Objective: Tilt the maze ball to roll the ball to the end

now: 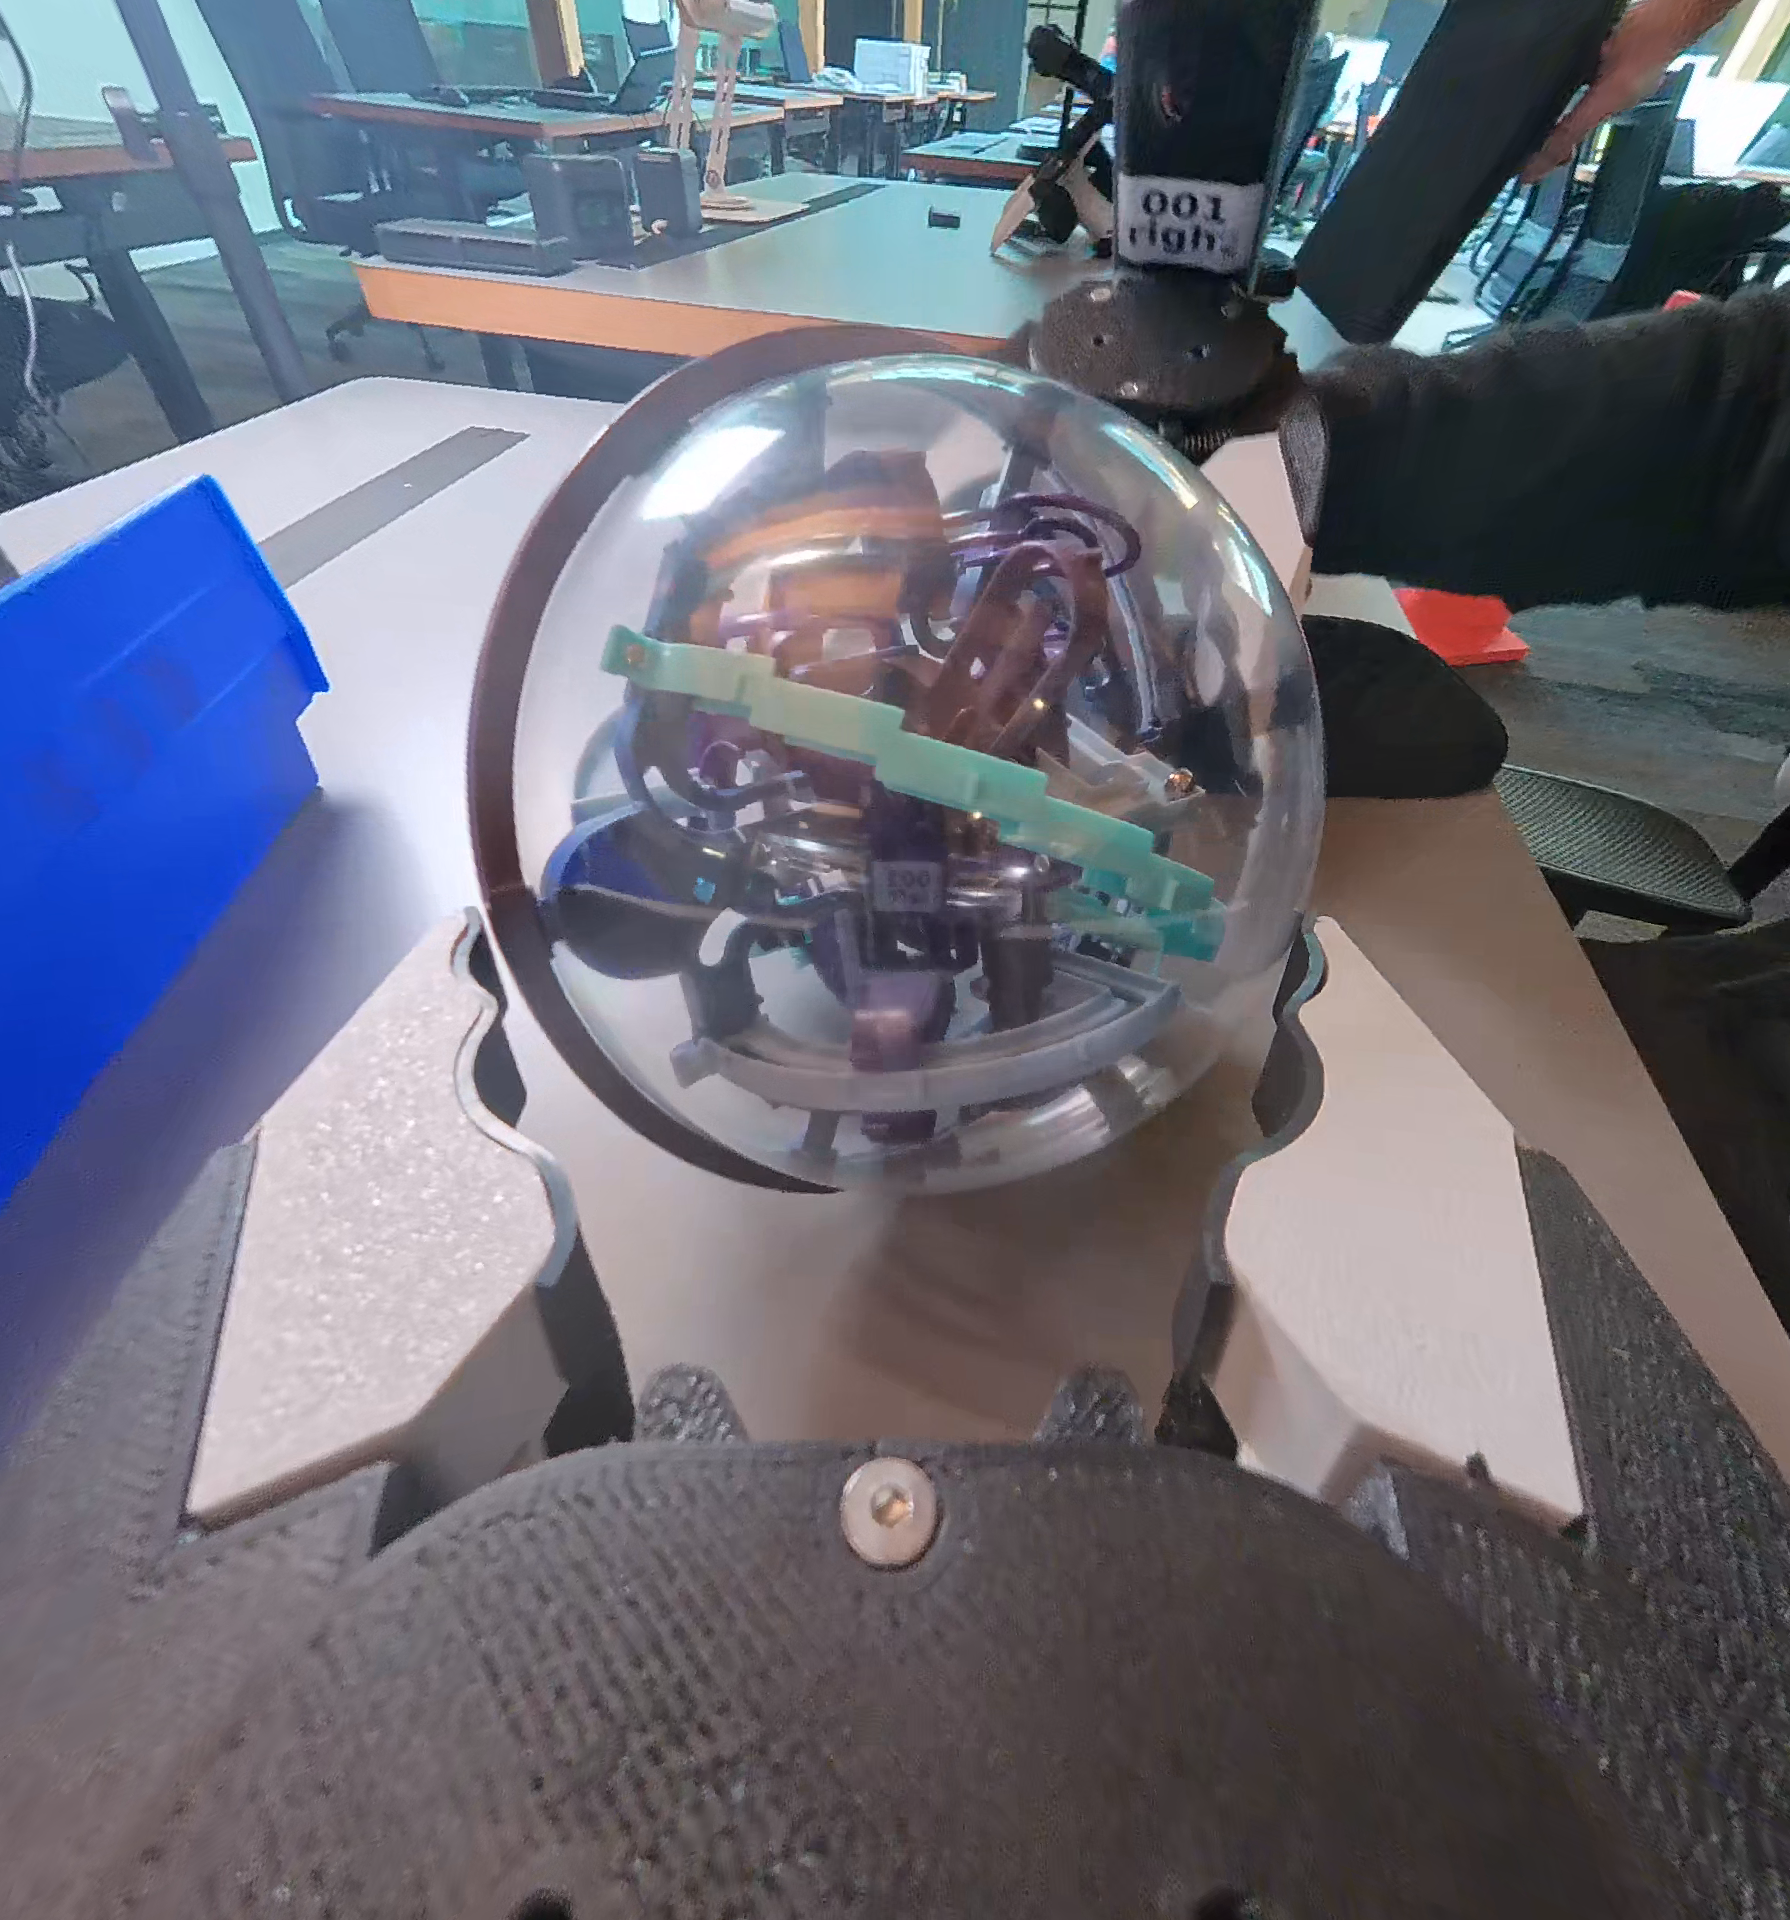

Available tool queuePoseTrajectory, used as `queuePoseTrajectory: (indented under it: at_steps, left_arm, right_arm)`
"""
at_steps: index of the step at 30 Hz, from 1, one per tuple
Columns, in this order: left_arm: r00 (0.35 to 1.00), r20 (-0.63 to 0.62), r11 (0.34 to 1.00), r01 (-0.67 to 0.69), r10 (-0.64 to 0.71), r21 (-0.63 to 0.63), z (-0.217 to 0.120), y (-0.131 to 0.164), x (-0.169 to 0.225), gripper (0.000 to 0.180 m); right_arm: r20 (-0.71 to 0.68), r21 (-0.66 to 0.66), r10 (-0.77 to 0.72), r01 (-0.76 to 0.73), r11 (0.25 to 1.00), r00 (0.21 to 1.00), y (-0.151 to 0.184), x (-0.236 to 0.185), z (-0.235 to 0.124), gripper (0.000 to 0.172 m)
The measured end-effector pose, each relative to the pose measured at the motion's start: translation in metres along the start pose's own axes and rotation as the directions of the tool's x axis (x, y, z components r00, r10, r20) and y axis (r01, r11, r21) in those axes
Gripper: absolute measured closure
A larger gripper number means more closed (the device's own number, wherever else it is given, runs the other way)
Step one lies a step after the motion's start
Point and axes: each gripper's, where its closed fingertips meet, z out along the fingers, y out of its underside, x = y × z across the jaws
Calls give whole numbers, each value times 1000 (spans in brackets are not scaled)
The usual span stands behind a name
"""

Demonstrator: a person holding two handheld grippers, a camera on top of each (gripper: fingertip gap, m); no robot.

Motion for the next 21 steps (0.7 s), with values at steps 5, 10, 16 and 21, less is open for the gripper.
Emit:
queuePoseTrajectory:
  at_steps: [5,10,16,21]
  left_arm:
    - [1000,18,1000,14,-13,-16,-7,3,-4,45]
    - [998,55,1000,11,-9,-29,-6,9,-5,46]
    - [994,90,998,67,-68,10,-17,-9,-1,35]
    - [987,161,999,8,-2,-37,-7,-6,1,34]
  right_arm:
    - [23,86,-37,35,996,999,-11,4,13,44]
    - [-12,115,-57,58,992,998,-19,11,20,53]
    - [-39,141,-94,99,985,995,-25,8,20,58]
    - [-67,139,-118,127,982,991,-24,4,21,57]
